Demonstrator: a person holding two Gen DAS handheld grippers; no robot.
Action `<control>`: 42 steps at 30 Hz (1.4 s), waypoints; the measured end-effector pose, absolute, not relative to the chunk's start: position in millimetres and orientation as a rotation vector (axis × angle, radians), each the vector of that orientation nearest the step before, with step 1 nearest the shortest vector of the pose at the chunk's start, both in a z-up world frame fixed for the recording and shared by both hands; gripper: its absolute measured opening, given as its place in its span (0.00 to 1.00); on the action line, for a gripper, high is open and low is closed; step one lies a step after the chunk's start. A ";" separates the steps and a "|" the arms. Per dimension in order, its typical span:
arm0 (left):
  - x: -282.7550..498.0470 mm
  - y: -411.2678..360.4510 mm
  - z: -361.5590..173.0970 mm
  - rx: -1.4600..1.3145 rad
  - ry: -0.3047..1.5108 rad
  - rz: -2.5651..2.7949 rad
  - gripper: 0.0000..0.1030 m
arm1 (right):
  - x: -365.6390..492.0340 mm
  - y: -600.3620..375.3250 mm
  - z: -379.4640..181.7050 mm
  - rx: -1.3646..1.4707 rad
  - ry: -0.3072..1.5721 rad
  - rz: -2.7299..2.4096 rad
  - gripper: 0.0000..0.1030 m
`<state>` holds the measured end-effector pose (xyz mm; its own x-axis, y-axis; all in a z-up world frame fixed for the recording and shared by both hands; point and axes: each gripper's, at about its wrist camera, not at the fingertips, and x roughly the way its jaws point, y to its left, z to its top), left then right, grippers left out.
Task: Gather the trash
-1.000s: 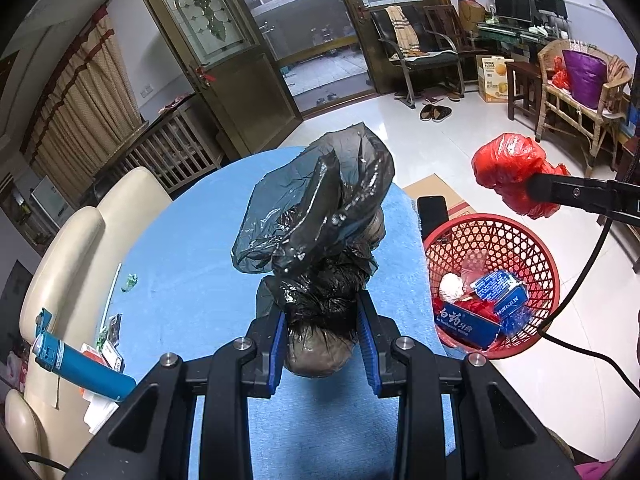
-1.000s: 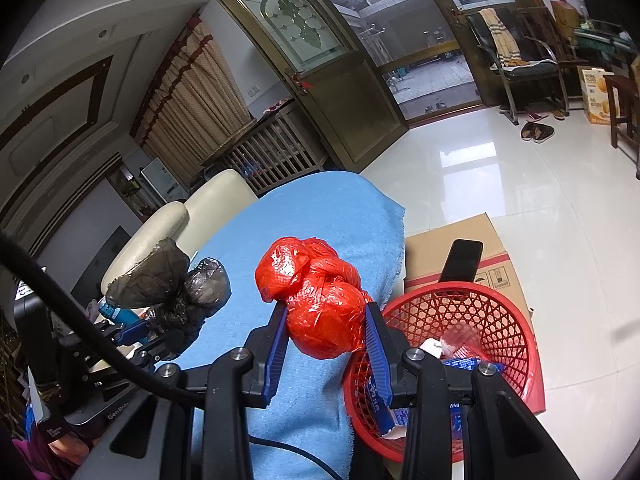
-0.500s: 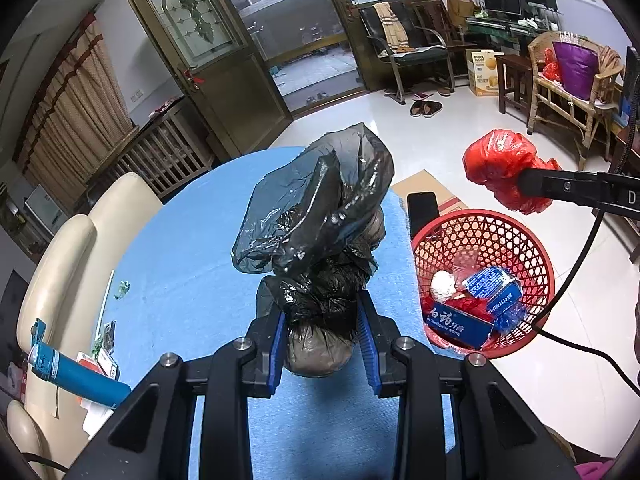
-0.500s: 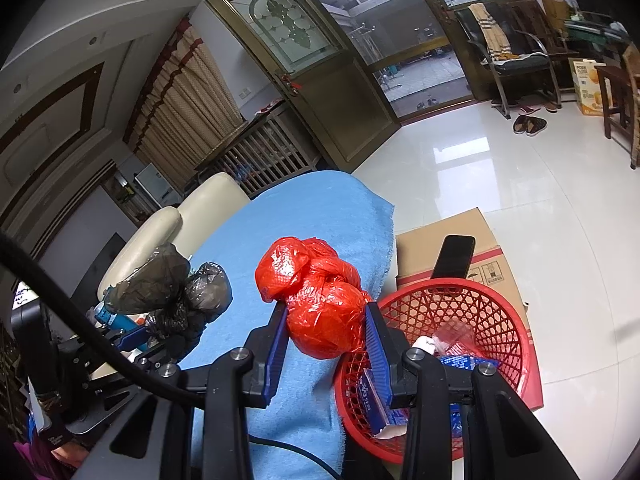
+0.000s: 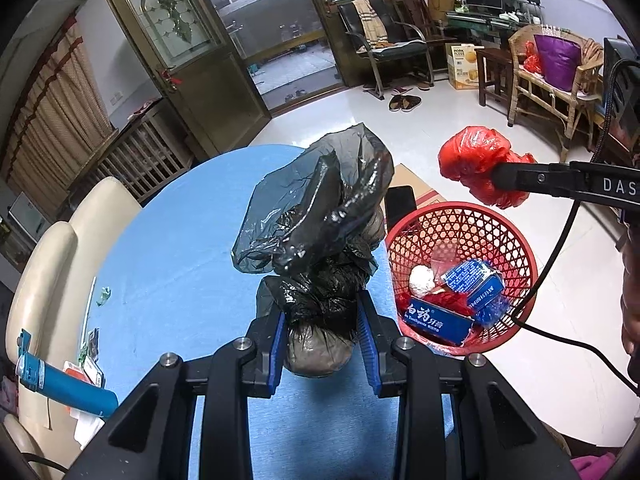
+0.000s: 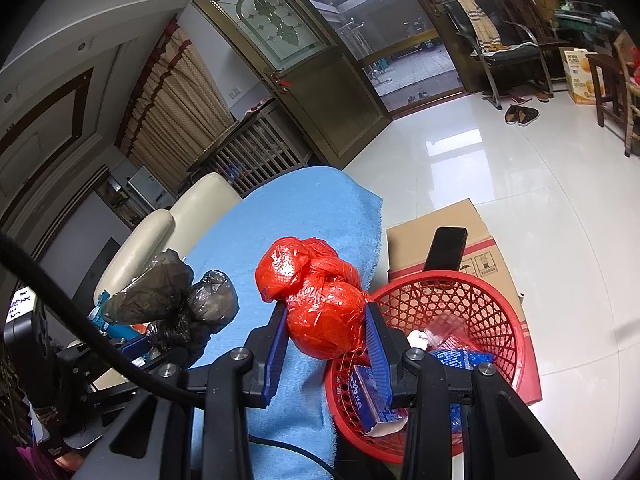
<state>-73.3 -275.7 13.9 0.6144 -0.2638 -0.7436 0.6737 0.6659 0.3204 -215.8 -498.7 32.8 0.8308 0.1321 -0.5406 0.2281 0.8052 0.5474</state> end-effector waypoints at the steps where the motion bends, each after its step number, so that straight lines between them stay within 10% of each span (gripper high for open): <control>1: -73.6 -276.5 13.5 0.636 0.720 -0.586 0.33 | -215.3 -499.5 32.1 0.645 0.600 -0.056 0.39; 42: -57.5 -291.4 -23.3 0.608 0.858 -0.713 0.34 | -206.0 -528.6 -21.6 0.737 0.697 -0.137 0.39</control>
